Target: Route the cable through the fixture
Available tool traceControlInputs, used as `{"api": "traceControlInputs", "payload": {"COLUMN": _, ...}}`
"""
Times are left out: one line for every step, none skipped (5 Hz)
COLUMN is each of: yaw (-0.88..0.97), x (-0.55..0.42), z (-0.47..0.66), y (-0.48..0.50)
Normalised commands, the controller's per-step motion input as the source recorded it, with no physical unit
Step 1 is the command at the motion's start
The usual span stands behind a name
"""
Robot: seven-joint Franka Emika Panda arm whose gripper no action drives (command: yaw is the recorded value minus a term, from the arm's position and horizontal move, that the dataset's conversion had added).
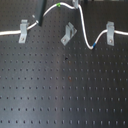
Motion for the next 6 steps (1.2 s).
{"api": "traceControlInputs", "payload": {"yaw": -0.17, "x": -0.275, "z": 0.42, "y": 0.084}}
{"api": "traceControlInputs", "payload": {"yaw": 0.03, "x": -0.083, "z": 0.22, "y": 0.092}}
{"api": "traceControlInputs", "payload": {"yaw": 0.01, "x": -0.224, "z": 0.42, "y": 0.228}}
{"api": "traceControlInputs", "payload": {"yaw": 0.19, "x": -0.041, "z": 0.21, "y": 0.294}}
{"api": "traceControlInputs", "payload": {"yaw": 0.09, "x": -0.065, "z": 0.30, "y": 0.203}}
{"api": "traceControlInputs", "payload": {"yaw": 0.00, "x": 0.071, "z": 0.47, "y": 0.083}}
